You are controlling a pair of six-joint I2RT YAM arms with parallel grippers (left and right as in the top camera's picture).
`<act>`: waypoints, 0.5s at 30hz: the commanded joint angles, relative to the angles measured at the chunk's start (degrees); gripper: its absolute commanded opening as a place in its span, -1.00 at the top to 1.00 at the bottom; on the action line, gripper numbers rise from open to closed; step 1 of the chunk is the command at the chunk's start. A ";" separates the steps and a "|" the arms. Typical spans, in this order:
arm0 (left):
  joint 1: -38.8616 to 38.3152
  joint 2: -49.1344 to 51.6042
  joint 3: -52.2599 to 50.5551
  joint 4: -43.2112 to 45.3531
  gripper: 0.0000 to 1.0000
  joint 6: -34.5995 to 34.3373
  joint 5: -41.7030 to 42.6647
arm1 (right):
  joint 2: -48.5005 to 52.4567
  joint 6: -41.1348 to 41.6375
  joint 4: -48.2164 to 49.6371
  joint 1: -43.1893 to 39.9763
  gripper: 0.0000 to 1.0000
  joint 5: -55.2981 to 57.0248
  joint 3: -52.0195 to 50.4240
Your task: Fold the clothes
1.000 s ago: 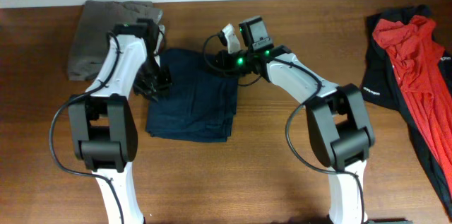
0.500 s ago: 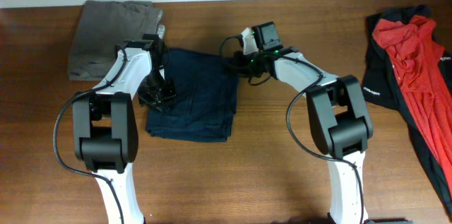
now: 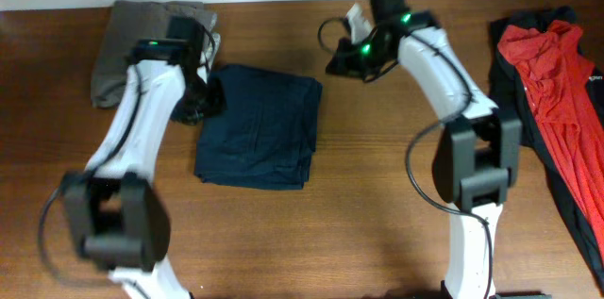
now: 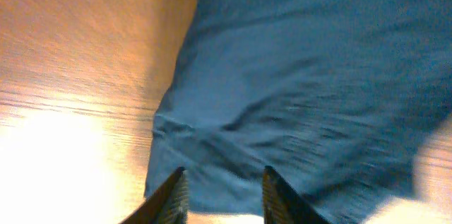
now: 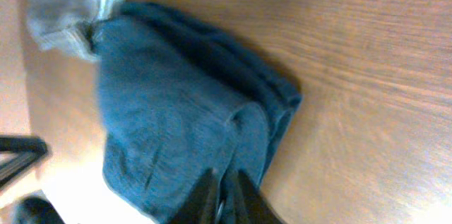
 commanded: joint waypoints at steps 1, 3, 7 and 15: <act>-1.77 -9.51 1.64 0.42 -0.24 0.42 -0.35 | -9.40 -4.85 -6.60 -0.39 0.51 3.45 9.75; -3.23 -13.09 1.64 0.52 -0.98 0.42 -0.35 | -12.59 -4.85 -12.13 -0.22 0.16 6.91 14.29; -6.03 -17.51 1.64 -0.35 -0.98 0.39 -0.35 | -19.98 -4.81 -22.43 -0.24 -0.46 12.33 20.33; -8.66 -19.37 1.64 -1.49 -0.98 0.13 -0.37 | -35.36 -4.79 -38.77 -0.28 -0.75 19.30 21.03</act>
